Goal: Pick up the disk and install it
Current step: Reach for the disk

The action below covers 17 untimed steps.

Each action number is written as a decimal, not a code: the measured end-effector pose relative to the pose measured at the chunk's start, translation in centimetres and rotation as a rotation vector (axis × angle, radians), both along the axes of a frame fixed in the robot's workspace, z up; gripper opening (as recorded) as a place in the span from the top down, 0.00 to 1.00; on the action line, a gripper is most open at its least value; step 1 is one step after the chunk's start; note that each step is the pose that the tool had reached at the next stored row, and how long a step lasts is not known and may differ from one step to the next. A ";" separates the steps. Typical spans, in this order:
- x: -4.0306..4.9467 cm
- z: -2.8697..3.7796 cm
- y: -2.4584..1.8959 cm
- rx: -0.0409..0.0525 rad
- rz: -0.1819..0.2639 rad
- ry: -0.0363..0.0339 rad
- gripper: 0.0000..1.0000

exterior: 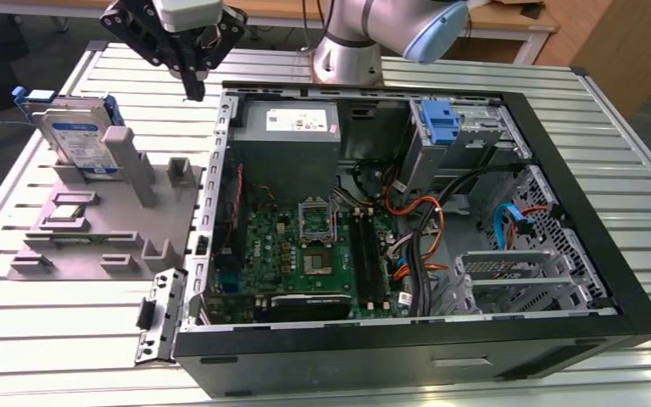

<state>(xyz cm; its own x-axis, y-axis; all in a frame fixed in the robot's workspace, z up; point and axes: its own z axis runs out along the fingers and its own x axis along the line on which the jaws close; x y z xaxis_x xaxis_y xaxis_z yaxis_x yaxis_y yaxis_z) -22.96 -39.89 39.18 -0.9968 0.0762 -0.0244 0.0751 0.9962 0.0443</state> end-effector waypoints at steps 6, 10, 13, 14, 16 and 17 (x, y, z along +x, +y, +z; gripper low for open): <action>-0.15 0.00 0.00 0.0000 0.000 0.0000 0.89; -0.45 -0.01 0.00 0.0000 0.000 0.0000 0.89; -0.79 -0.02 0.00 0.0000 0.000 0.0000 0.89; -0.90 -0.02 0.00 0.0000 0.000 -0.0001 0.89; -1.08 -0.02 0.00 0.0000 0.000 0.0000 0.89; -1.16 -0.03 0.00 0.0000 0.000 -0.0001 0.89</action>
